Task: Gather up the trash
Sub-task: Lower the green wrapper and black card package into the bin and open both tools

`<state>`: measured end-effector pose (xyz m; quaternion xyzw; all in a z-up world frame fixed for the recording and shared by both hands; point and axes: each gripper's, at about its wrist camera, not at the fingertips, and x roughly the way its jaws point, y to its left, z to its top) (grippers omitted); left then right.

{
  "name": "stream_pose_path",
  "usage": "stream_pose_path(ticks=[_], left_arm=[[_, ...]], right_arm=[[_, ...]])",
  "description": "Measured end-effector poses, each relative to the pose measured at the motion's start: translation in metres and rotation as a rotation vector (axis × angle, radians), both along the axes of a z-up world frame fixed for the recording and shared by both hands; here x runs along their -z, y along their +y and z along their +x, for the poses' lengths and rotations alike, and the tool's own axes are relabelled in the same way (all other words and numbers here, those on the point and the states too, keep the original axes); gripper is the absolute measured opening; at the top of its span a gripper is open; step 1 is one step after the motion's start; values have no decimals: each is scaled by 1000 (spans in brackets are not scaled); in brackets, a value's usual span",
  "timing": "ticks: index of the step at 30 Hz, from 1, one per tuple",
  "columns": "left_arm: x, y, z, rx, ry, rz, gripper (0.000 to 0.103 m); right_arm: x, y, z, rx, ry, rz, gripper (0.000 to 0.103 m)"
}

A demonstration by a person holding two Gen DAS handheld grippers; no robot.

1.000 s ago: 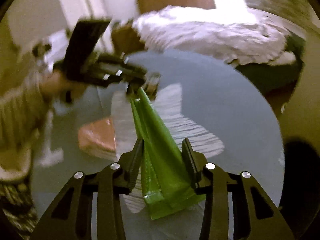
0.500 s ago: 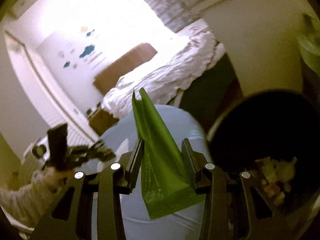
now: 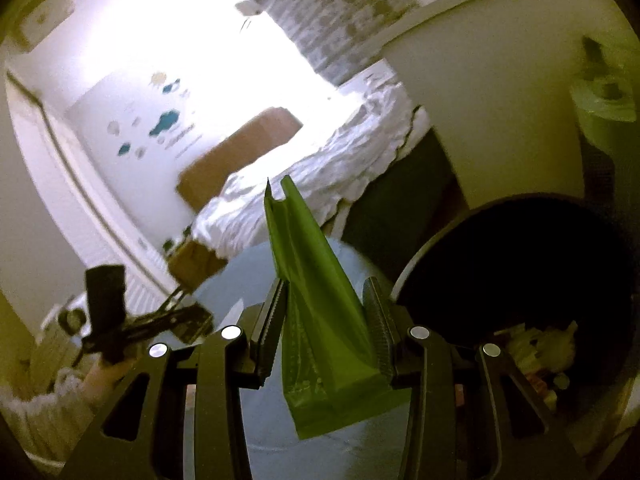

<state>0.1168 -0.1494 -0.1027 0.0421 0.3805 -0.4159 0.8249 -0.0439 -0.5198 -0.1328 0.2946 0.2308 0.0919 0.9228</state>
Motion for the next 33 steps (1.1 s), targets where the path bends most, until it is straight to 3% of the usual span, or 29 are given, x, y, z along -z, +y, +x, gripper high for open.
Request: stream_pose_path(ticks=[5, 10, 14, 19, 33], left_arm=[[-42, -57, -2, 73, -10, -123, 5], [-59, -140, -1, 176, 5, -183, 5], [-42, -190, 15, 199, 84, -187, 5], [-11, -237, 28, 205, 174, -150, 5], [26, -279, 26, 245, 229, -84, 5]], right_arm=[[-13, -39, -2, 197, -27, 4, 40], [-4, -80, 3, 376, -4, 1, 40], [25, -103, 10, 438, 89, 32, 40], [40, -119, 18, 471, 137, 34, 40], [49, -126, 12, 495, 177, 95, 40]])
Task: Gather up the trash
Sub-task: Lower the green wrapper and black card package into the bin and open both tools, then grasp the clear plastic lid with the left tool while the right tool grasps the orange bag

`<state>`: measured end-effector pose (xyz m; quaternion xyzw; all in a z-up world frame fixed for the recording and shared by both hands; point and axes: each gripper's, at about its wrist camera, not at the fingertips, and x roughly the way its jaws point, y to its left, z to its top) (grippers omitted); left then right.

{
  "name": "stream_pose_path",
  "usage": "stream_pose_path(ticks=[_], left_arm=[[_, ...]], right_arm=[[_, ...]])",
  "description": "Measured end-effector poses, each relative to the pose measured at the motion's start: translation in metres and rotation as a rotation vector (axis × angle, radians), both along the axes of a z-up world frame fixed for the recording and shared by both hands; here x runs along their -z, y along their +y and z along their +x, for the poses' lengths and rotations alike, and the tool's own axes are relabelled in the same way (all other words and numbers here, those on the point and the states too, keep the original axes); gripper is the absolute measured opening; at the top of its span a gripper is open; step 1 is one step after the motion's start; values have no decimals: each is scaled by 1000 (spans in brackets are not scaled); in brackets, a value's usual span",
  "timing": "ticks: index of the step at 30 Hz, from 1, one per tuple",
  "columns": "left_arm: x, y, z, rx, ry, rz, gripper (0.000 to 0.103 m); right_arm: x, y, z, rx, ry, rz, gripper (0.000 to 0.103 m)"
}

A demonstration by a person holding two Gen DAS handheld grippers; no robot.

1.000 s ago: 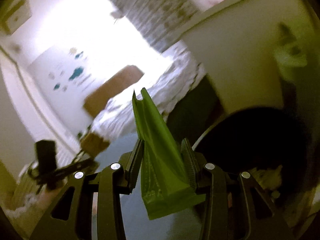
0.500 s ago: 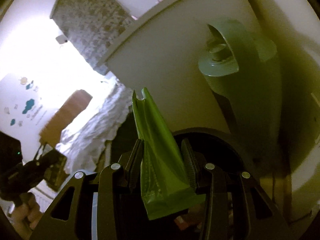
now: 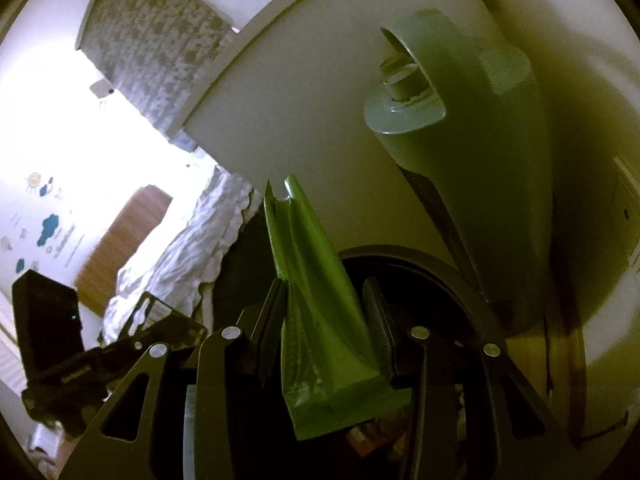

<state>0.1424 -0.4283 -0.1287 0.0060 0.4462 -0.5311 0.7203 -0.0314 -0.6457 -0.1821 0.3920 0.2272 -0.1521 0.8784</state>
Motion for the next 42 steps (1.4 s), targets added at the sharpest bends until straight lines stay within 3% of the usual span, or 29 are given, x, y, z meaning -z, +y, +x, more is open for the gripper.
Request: stream_pose_path(ticks=[10, 14, 15, 17, 18, 20, 22, 27, 30, 35, 39, 42], left_arm=[[7, -15, 1, 9, 3, 20, 7], [11, -18, 4, -15, 8, 52, 9], [11, -18, 5, -19, 8, 60, 12], [12, -16, 7, -28, 14, 68, 35], [11, -15, 7, -37, 7, 70, 59], [4, -10, 4, -63, -34, 60, 80], [-1, -5, 2, -63, -51, 50, 81], [-19, 15, -4, -77, -44, 37, 83], [-34, 43, -11, -102, -55, 27, 87], [-54, 127, -23, -178, -118, 48, 94], [-51, 222, -18, -328, -214, 183, 96], [-34, 278, -9, -415, -214, 277, 96]], right_arm=[[-4, -3, 7, 8, 11, 7, 40], [-4, -3, 7, 19, 15, 12, 51], [-4, -3, 7, 20, 15, 12, 53], [-4, -3, 8, 24, 17, 12, 57], [-4, -2, 8, 24, 17, 13, 57], [-3, -3, 9, 23, 19, 12, 62], [-4, -1, 8, 34, 13, 3, 70], [-1, 3, 5, 47, 7, -5, 74], [3, 6, 6, 39, 11, -2, 74], [5, 23, 9, -15, 30, -28, 75], [-1, 50, 7, -95, 39, -84, 76], [-7, 85, 0, -226, 23, -102, 76]])
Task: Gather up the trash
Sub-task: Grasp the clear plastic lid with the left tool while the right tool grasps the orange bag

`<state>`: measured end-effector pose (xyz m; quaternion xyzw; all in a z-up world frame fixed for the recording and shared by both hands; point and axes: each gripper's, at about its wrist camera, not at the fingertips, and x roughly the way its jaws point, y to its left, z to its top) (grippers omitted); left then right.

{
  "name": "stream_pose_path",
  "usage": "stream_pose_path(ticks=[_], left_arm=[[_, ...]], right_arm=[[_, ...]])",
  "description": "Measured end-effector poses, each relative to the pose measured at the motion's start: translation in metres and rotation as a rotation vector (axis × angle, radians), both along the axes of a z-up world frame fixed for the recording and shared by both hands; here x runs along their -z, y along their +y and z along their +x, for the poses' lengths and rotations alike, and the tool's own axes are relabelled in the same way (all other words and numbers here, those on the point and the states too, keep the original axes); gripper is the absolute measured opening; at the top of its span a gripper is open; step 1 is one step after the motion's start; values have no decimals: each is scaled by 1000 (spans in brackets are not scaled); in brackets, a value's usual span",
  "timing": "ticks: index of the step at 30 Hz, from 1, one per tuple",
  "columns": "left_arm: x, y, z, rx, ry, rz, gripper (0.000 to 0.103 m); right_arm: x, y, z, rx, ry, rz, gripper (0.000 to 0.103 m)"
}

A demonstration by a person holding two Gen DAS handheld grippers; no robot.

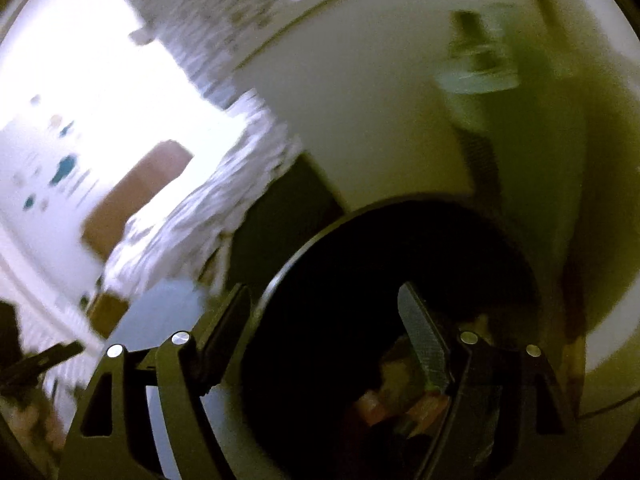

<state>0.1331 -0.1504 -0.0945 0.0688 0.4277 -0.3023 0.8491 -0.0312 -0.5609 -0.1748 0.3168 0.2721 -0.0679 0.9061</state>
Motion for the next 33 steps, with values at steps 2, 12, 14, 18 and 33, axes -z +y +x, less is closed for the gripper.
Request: stream_pose_path(ticks=[2, 12, 14, 18, 33], left_arm=[[17, 32, 5, -43, 9, 59, 96], [55, 53, 22, -13, -11, 89, 96], [60, 44, 24, 10, -36, 123, 93], [58, 40, 20, 37, -76, 158, 65], [50, 94, 3, 1, -18, 15, 54]], right_arm=[[-8, 25, -4, -100, -11, 0, 76], [-69, 249, -23, -647, 7, -304, 93], [-70, 282, -20, -722, 28, -380, 93], [-60, 336, -5, -832, 111, -491, 93], [-21, 352, 50, -814, 263, -397, 24]])
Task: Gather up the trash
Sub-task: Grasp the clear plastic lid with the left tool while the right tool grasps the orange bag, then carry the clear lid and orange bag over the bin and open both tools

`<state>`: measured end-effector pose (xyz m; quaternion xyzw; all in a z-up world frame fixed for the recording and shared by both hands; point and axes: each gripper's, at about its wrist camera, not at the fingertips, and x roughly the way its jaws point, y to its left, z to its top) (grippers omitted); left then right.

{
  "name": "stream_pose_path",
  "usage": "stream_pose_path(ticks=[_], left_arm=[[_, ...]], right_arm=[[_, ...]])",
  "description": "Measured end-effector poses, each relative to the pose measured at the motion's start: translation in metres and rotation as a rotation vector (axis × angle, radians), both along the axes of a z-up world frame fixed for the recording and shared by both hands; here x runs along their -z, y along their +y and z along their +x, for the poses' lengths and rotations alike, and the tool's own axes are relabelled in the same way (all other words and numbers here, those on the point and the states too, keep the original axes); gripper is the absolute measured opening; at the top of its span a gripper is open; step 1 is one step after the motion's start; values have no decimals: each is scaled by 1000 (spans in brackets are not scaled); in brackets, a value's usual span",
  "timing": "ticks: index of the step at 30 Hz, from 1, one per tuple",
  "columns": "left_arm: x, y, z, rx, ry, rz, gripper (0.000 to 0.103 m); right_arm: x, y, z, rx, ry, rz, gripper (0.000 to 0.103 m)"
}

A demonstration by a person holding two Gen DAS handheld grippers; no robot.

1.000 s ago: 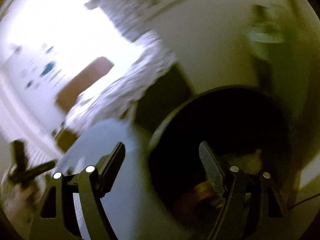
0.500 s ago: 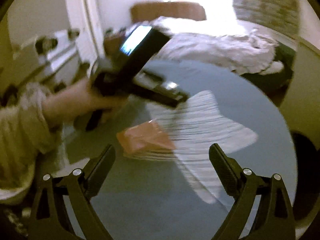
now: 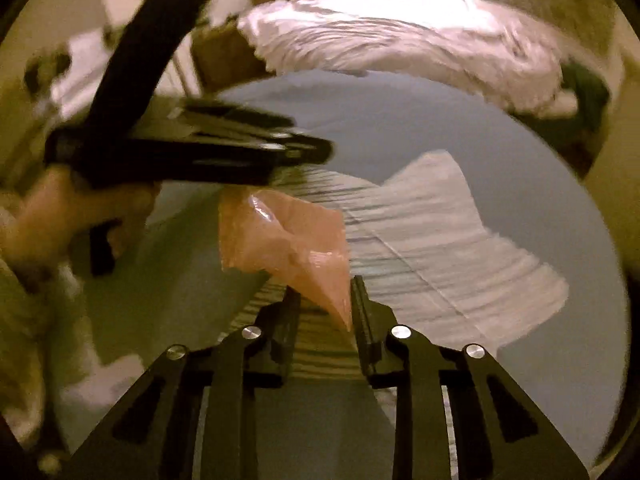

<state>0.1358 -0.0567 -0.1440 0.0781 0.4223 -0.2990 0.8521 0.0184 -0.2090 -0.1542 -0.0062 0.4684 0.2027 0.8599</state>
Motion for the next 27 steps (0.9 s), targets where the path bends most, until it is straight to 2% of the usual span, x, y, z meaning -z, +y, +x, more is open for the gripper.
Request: stream_pose_path(ticks=[4, 7, 13, 16, 19, 22, 24, 25, 26, 27], left_arm=[[-12, -7, -8, 24, -11, -27, 54], [-23, -22, -14, 58, -26, -42, 54], [-43, -68, -23, 133, -22, -97, 54], [-54, -99, -28, 186, -25, -123, 54], [-63, -125, -30, 223, -24, -152, 54], [-69, -133, -30, 226, -13, -181, 54], [-71, -131, -29, 213, -14, -183, 54], [-71, -129, -29, 205, -14, -182, 54], [-71, -124, -29, 192, -13, -184, 54], [-72, -119, -29, 177, -11, -186, 54]], right_arm=[[-5, -46, -10, 80, -20, 149, 12], [-14, -91, -21, 159, -58, 261, 11], [-32, -181, -46, 319, -166, 355, 11], [-31, -229, -52, 402, -188, 415, 11], [-26, -254, -59, 418, -199, 484, 11], [-21, -250, -49, 387, -132, 496, 12], [-20, -230, -38, 344, -110, 443, 40], [-21, -217, -31, 333, -103, 414, 74], [-20, -200, -25, 329, -100, 401, 85], [-19, -189, -18, 310, -88, 390, 85]])
